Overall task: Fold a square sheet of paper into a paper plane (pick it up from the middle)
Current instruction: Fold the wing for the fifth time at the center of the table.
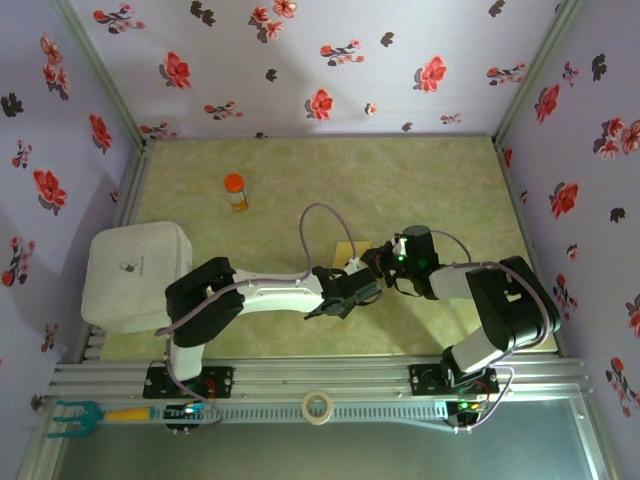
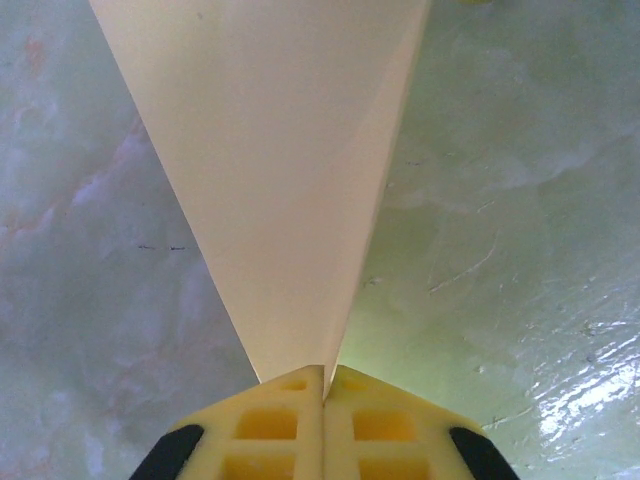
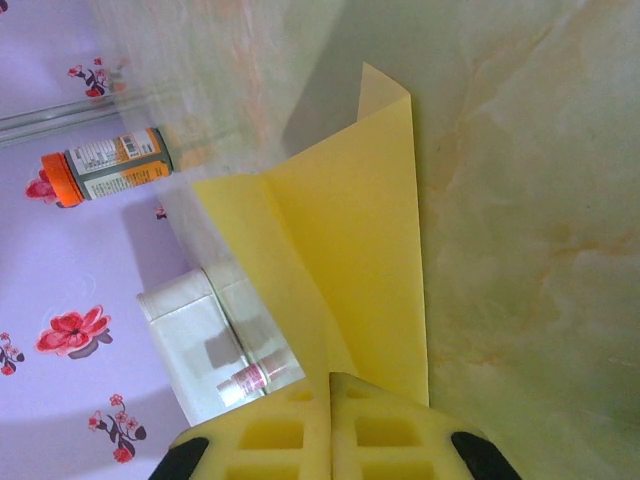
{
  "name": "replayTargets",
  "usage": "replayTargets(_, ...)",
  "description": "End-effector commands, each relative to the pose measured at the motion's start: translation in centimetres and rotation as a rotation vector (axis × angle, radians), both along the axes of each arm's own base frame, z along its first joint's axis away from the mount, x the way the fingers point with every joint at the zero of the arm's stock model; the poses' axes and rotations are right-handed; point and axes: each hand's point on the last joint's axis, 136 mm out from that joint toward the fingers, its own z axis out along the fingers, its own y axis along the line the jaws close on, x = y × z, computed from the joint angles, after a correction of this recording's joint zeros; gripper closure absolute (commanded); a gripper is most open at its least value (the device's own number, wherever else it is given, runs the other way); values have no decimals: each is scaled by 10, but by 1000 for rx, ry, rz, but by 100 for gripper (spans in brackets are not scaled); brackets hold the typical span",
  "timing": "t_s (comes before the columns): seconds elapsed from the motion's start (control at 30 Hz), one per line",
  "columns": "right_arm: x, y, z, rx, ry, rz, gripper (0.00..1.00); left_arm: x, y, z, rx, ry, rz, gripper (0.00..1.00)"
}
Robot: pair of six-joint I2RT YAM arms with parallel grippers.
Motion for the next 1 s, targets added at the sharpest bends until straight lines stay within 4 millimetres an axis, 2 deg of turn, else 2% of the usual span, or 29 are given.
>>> replayTargets(0.0,-4,-4,-3,-29,15,-5,85,2,0,-1,-4,-9,31,97)
replayTargets(0.1,-8,-12,-5,-99,15,1,72,2,0,-4,-29,18,48,98)
replayTargets(0.2,-14,-30,-6,-230,18,6,65,2,-2,-6,-82,57,64,98)
replayTargets(0.33,-18,-57,4,-393,-9,-15,60,1,-3,-11,-135,108,68,98)
replayTargets(0.47,-18,-73,15,-450,-46,-61,58,0,-7,-15,-191,166,69,99)
replayTargets(0.67,-19,-76,17,-440,-61,-73,57,-3,-15,-13,-308,252,50,98)
replayTargets(0.97,-13,-62,24,-350,-137,-59,59,-9,-27,-13,-551,446,24,98)
